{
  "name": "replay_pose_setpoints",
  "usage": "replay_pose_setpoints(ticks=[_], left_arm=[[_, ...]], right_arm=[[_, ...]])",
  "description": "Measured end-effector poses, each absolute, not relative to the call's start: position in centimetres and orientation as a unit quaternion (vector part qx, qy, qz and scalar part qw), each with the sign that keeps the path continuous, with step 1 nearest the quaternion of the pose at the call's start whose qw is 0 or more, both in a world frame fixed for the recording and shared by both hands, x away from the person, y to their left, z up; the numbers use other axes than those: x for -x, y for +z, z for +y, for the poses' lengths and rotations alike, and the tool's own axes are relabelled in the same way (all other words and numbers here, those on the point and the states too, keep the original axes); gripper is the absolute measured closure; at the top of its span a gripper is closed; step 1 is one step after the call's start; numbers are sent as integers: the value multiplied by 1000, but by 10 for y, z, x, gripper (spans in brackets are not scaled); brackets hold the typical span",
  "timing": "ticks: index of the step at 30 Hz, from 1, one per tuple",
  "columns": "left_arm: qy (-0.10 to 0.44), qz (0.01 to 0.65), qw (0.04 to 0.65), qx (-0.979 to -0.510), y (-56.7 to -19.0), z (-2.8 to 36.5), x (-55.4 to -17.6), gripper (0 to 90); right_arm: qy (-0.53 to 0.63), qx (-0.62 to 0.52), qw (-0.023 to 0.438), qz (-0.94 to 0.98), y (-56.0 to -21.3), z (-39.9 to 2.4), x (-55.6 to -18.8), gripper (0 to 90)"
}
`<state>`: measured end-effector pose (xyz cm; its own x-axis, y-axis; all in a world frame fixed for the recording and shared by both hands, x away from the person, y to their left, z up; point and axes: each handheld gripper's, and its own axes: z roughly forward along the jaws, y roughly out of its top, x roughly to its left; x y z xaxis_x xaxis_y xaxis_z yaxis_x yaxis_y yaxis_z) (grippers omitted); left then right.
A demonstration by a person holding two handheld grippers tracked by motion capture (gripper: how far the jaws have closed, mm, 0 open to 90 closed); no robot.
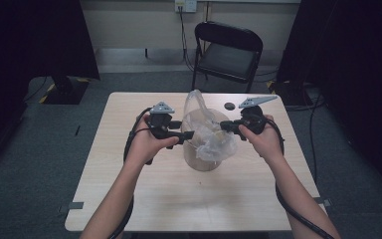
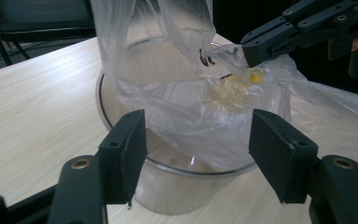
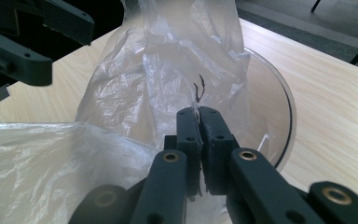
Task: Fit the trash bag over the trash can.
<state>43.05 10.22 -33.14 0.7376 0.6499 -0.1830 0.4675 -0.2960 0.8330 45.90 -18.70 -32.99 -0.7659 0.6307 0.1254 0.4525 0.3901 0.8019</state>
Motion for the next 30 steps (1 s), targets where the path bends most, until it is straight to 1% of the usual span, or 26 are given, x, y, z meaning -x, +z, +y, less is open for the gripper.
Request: replay_pose_setpoints(ticks=[1,2,3,4,5,6,7,8,9,10,12,16,23,25,30], left_arm=[[96,350,478,-800,-333,99,-432,399],[96,346,481,-800,-334,96,-434,397],[88,347,481,-800,-336,92,-435,420],[79,343,482,-802,-338,89,-437,502],[76,342,484,-802,-340,85,-439,533],[82,341,480,-804,-342,83,-441,520],[80,335,474,-810,-343,81,-442,588],[77,333,475,-811,-344,78,-444,678],[75,333,481,-807,-346,76,-446,689],[71,334,473,-813,-346,75,-447,782],[74,334,474,-811,-347,74,-448,893],[77,338,454,-821,-346,81,-447,900],[102,344,433,-827,-340,104,-438,900],[111,343,413,-836,-341,108,-436,900],[117,353,392,-842,-352,114,-433,900]], right_arm=[[443,-328,101,828,-330,-187,-459,873],[443,-328,102,828,-329,-187,-459,873],[443,-329,103,827,-329,-187,-459,872],[445,-328,104,827,-328,-188,-459,873],[446,-330,105,826,-327,-189,-459,873],[447,-330,106,825,-326,-190,-459,873],[448,-330,107,824,-326,-191,-459,873],[448,-330,106,824,-326,-192,-459,873],[448,-332,108,823,-326,-193,-460,873],[449,-332,108,823,-326,-194,-460,873],[451,-333,111,821,-325,-195,-460,873],[453,-331,112,820,-326,-199,-458,871],[456,-331,113,818,-329,-211,-450,871],[453,-333,113,819,-331,-214,-448,871],[443,-341,110,821,-339,-226,-442,871]])
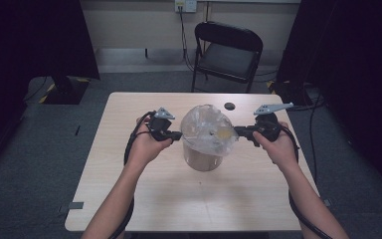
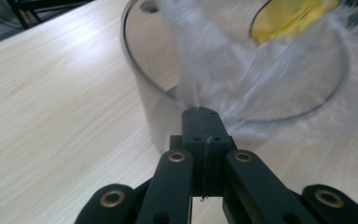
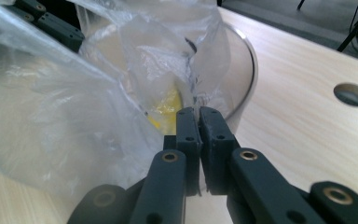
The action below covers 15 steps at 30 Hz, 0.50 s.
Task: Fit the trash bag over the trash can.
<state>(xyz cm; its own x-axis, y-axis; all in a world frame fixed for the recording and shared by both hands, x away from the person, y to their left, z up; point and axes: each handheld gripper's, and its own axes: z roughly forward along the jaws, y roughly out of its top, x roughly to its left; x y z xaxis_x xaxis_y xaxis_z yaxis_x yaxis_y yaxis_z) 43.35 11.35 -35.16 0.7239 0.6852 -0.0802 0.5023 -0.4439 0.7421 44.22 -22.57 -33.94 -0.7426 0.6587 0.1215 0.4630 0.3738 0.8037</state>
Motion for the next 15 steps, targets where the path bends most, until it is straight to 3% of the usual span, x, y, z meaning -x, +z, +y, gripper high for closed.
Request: replay_pose_setpoints(ticks=[3,9,14,15], left_arm=[[115,361,388,-840,-358,116,-435,900],[114,360,422,-824,-352,117,-433,891],[125,359,447,-810,-339,124,-431,568],[131,358,441,-813,-337,126,-431,548]], right_arm=[[445,-346,104,820,-346,-233,-440,870],[465,-354,106,804,-346,-237,-438,768],[471,-349,122,801,-333,-232,-438,681],[472,-348,124,801,-331,-231,-438,660]])
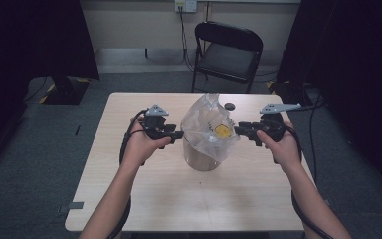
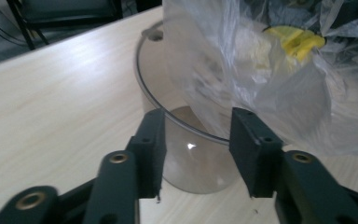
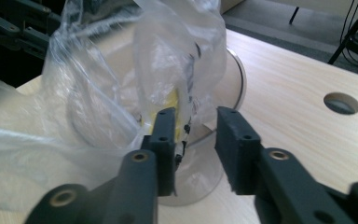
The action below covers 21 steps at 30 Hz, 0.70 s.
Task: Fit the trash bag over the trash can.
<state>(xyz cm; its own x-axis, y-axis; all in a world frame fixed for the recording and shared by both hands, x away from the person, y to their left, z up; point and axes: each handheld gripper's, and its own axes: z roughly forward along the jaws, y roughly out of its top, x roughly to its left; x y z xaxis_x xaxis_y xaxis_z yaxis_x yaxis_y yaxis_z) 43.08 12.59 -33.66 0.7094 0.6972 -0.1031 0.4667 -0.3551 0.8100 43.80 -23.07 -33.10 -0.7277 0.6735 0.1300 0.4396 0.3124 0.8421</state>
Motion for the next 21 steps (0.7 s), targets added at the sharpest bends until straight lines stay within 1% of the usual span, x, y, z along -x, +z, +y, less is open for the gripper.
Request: replay_pose_setpoints(ticks=[2,3,4,7,9,12,13,14,18,20,21], left_arm=[[142,359,444,-809,-334,130,-430,481],[146,361,445,-806,-333,133,-429,453],[147,364,448,-804,-332,135,-428,439],[143,369,462,-794,-328,140,-427,398],[142,369,475,-786,-324,141,-428,397],[136,365,493,-778,-320,137,-431,386],[137,364,494,-778,-320,135,-432,386],[137,361,491,-781,-321,134,-435,389],[129,363,487,-784,-329,129,-444,424],[130,364,482,-787,-333,128,-448,457],[128,364,475,-791,-334,128,-449,511]], right_arm=[[473,-345,126,801,-329,-227,-438,650],[474,-343,129,801,-328,-225,-438,621],[477,-343,132,799,-327,-222,-438,580],[479,-336,141,798,-321,-215,-438,539],[472,-333,148,803,-315,-210,-439,541],[459,-329,154,811,-311,-203,-443,579],[460,-327,149,812,-311,-202,-445,606],[459,-327,147,813,-312,-200,-448,610],[448,-333,148,816,-320,-193,-459,599],[448,-335,146,816,-325,-190,-463,573],[449,-334,144,816,-326,-189,-464,562]])
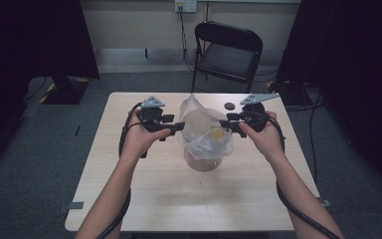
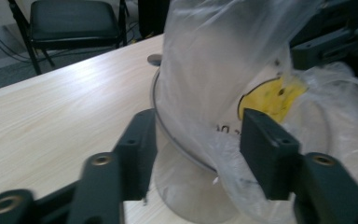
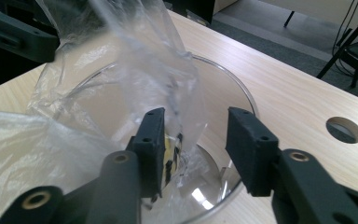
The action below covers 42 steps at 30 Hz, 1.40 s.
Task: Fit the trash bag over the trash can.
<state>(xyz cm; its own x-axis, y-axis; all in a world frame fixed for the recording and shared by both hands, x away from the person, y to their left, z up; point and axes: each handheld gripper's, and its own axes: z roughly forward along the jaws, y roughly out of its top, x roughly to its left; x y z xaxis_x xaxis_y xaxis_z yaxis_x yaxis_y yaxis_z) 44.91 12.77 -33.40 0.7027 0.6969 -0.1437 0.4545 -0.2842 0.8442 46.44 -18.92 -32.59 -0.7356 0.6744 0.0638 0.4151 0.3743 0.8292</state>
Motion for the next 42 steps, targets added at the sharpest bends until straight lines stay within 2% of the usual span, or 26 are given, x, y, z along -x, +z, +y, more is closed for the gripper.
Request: replay_pose_setpoints(ticks=[1,5,10,20,23,24,35,42], left_arm=[[129,366,476,-789,-335,128,-450,560],[132,373,486,-779,-335,126,-453,560],[146,374,478,-781,-333,123,-453,576],[157,370,473,-784,-330,124,-447,535],[162,366,474,-784,-329,127,-445,527],[159,367,477,-782,-329,128,-445,534],[131,379,483,-778,-337,135,-461,692],[112,384,484,-778,-339,132,-471,900]], right_arm=[[452,-332,144,815,-326,-188,-465,547],[464,-330,149,809,-320,-186,-463,472],[485,-321,156,798,-305,-184,-454,436],[474,-280,152,821,-299,-147,-446,455],[477,-277,141,822,-305,-138,-452,486],[478,-277,136,822,-306,-136,-455,521],[463,-288,113,830,-316,-139,-484,760],[466,-304,105,824,-320,-155,-496,823]])
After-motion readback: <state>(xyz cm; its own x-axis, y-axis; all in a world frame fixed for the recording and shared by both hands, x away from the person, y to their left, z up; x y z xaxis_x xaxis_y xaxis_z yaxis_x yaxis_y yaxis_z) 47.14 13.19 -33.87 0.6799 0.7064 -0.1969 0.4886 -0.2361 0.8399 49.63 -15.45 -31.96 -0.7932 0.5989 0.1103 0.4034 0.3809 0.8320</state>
